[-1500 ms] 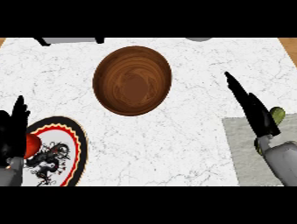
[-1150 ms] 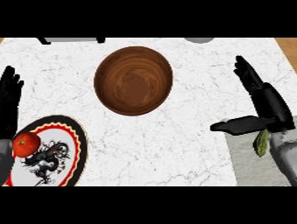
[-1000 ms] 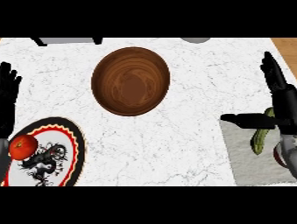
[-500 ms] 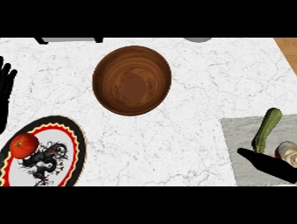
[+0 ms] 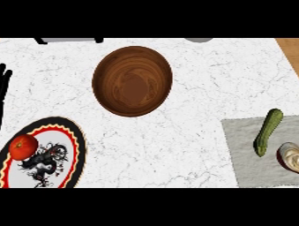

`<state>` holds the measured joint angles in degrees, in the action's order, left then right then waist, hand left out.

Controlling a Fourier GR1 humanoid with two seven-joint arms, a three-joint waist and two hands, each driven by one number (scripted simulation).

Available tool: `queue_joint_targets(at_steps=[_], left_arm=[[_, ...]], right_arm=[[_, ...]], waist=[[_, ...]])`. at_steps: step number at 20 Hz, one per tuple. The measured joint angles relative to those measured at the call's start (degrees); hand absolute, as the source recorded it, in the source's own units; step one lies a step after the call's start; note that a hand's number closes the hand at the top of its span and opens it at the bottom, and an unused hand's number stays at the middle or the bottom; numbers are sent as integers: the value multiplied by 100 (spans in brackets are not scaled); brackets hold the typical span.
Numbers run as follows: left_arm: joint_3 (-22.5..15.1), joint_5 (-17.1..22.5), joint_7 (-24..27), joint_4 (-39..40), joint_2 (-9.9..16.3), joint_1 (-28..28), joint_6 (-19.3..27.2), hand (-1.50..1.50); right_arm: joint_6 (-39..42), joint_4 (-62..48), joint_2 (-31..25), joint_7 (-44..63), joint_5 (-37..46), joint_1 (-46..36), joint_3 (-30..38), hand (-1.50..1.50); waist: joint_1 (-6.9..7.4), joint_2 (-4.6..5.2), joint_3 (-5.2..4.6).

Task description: Pick the cupcake from the placemat and place it in the bowl

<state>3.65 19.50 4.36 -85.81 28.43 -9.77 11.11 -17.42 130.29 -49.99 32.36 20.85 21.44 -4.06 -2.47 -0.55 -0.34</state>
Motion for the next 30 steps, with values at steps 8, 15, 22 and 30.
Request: queue_joint_targets(at_steps=[8, 15, 22, 30], left_arm=[[31, 12, -58, -8, -13, -97, -119, 0], [42, -159, -42, 103, -201, -233, -169, 0], [158, -266, -73, 241, -319, -359, -325, 0], [254, -432, -56, 314, -459, -402, -456, 0]], right_arm=[[1725, 714, -1005, 1228, -1117, 551, 740, -150], [2750, 823, -689, 1485, -1590, 714, 1409, -150], [3413, 238, -42, 1147, -1249, 507, 1449, -150], [3653, -590, 759, 593, -370, 249, 1167, -150]], waist=[[83, 29, 18], [148, 39, 28], [199, 49, 34], [220, 53, 35]])
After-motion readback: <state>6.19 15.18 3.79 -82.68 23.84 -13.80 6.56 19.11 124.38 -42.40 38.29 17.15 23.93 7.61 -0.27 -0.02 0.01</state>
